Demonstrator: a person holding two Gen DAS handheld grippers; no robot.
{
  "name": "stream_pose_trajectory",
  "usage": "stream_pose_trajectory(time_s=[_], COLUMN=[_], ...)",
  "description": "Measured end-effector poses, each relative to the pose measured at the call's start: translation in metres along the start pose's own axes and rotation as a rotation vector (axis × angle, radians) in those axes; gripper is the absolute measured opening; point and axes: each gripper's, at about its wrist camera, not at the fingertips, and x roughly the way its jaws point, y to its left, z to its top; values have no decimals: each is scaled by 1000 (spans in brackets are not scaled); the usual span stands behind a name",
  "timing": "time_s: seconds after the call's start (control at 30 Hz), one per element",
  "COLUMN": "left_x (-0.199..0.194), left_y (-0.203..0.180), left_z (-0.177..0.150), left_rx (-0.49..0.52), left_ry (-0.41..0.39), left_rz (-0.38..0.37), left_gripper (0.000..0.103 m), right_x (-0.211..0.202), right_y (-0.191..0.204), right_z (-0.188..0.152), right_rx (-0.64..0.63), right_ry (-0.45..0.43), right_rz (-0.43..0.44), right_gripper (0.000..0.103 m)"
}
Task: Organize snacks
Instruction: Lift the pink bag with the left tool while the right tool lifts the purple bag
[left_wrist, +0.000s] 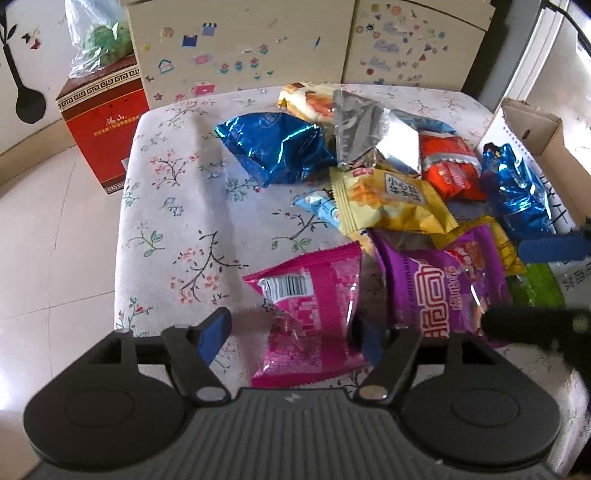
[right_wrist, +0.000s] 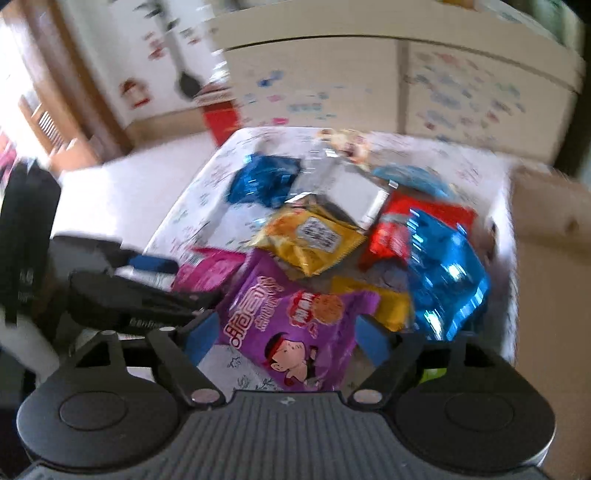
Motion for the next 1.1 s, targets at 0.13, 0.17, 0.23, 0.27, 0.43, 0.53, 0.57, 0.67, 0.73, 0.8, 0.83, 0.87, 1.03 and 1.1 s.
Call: stream_pose_trajectory(time_s=[0.13,0.17,0.23,0.27,0.43,0.53,0.57,0.67,0.73,0.8,0.83,0.87,1.03,1.1], left_x=[6,6,7,9,13,14,14,15,15,14,14,14,11,9], left_y=[2,2,4,5,7,7,7,7,8,8,8,8,6,4], left_z=[-1,0,0,0,0,0,0,1,0,0,0,0,-2,-3], left_rx=[3,6,-2,-5,-13,-14,-15,-16,-15,-15,-11,-11,0,12], left_ry=[10,8,10,13,25,27,29,26,23,24,32,32,29,18], left_rz=[29,34,37,42,54,52,51,49,46,43,46,46,37,32], left_gripper=[82,84,88,93,102,102,102,103,103,103,103,103,101,97], right_x=[11,12,15,18,25,29,32,41,44,48,49,51,51,48], right_y=[14,16,19,21,27,26,27,28,29,30,30,31,25,25], right_z=[-1,-2,-4,-4,-3,-2,-2,-2,-4,-6,-8,-8,-8,-10], right_rx=[-191,-231,-293,-323,-414,-437,-443,-460,-457,-461,-462,-457,-374,-351], right_ry=[16,25,35,37,27,30,30,32,37,44,50,61,94,91], right_rz=[-17,-17,-21,-17,11,7,4,-12,-19,-27,-35,-47,-36,-42], right_gripper=[90,92,92,94,97,97,97,97,97,96,95,92,76,75])
